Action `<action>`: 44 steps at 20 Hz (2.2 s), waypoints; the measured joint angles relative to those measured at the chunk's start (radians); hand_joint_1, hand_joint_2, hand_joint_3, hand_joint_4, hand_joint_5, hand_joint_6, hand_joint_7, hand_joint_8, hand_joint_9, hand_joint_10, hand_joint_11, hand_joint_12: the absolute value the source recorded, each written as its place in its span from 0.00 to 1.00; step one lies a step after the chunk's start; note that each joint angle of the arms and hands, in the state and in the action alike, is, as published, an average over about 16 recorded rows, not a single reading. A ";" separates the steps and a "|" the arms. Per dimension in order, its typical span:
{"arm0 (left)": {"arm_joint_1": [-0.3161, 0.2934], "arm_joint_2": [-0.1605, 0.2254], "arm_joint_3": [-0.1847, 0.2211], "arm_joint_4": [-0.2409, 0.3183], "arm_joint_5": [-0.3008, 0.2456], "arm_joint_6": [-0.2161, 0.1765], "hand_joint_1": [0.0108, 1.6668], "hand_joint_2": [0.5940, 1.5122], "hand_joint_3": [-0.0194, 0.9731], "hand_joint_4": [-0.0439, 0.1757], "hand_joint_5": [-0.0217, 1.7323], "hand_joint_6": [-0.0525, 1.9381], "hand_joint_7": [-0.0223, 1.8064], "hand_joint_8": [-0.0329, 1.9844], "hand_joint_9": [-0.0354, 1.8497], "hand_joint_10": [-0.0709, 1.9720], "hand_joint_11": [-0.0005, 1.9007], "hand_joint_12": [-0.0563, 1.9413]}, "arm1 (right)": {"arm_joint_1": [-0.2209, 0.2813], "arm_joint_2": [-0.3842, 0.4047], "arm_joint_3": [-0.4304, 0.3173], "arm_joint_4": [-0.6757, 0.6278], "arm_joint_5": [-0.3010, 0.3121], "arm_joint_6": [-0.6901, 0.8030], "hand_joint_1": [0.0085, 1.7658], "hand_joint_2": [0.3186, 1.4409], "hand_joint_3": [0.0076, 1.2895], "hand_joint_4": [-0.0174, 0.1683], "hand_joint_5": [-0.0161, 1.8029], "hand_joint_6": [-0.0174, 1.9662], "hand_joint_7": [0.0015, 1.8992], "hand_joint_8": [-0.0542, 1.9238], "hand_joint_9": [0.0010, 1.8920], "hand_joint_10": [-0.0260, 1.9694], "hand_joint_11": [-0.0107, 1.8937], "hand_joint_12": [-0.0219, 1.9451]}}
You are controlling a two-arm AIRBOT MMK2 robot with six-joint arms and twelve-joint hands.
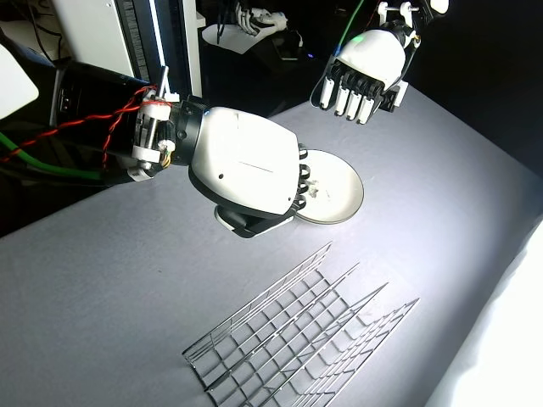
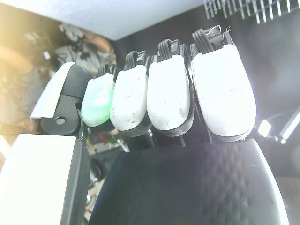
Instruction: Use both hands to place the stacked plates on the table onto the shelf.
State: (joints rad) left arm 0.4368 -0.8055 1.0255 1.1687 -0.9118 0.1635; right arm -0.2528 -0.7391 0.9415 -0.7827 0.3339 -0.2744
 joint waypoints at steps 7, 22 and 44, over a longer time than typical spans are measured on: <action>-0.009 0.000 0.002 0.032 -0.008 -0.029 0.07 0.60 0.04 0.27 0.21 0.25 0.21 0.23 0.23 0.26 0.23 0.26 | 0.001 0.000 0.001 -0.010 0.005 -0.005 0.04 0.82 0.03 0.15 0.29 0.27 0.29 0.28 0.29 0.27 0.33 0.26; -0.071 -0.040 0.116 0.273 -0.129 -0.204 0.01 0.57 0.03 0.18 0.04 0.04 0.02 0.01 0.03 0.04 0.01 0.02 | -0.008 0.000 0.003 -0.052 0.026 -0.016 0.01 0.81 0.01 0.12 0.05 0.02 0.03 0.04 0.01 0.02 0.01 0.01; 0.011 -0.165 0.323 0.511 -0.144 -0.142 0.00 0.56 0.03 0.22 0.04 0.03 0.03 0.02 0.03 0.04 0.01 0.02 | -0.059 -0.003 0.005 -0.074 0.112 -0.035 0.01 0.83 0.01 0.11 0.06 0.02 0.04 0.04 0.01 0.02 0.02 0.02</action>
State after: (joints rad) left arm 0.4477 -0.9709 1.3484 1.6796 -1.0561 0.0211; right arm -0.3123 -0.7418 0.9470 -0.8563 0.4454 -0.3090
